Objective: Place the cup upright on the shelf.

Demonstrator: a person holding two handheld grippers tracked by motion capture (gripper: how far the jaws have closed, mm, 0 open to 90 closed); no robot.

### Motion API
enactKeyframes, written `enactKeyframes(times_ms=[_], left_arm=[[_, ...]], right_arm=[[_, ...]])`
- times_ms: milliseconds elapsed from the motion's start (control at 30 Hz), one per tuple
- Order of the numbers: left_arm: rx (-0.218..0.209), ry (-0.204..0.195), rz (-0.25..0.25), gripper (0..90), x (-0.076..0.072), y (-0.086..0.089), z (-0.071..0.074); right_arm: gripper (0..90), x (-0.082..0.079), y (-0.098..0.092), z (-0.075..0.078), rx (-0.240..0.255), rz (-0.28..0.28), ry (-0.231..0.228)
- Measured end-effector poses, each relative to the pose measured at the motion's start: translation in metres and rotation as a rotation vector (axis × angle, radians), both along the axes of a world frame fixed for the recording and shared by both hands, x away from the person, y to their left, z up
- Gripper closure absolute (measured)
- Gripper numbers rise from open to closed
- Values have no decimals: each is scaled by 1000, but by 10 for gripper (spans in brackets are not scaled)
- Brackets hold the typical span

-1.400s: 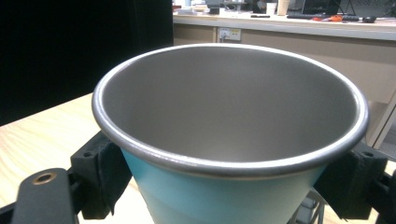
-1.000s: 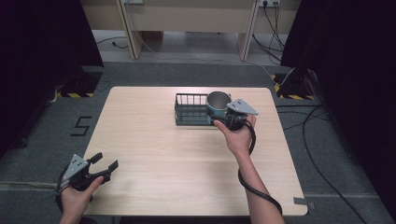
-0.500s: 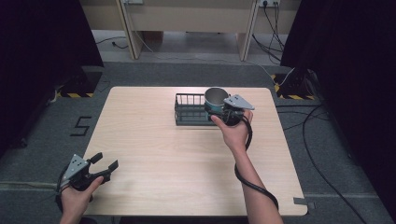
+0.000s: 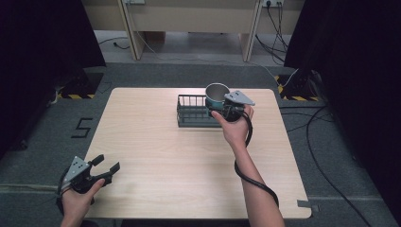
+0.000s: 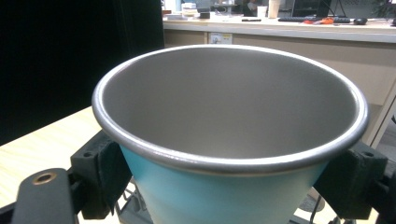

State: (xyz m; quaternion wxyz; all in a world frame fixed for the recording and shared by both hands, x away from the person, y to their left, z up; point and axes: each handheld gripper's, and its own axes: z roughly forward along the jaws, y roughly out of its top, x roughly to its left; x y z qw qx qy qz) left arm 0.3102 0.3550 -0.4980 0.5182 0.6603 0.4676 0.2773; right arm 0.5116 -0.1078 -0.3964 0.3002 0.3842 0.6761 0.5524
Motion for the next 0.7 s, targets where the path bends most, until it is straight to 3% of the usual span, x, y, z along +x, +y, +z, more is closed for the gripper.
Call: enactKeyframes(times_ms=[700], left_arm=[[4, 0, 2, 219, 0, 1, 0]], right_arm=[[163, 20, 10, 4, -15, -17, 14]])
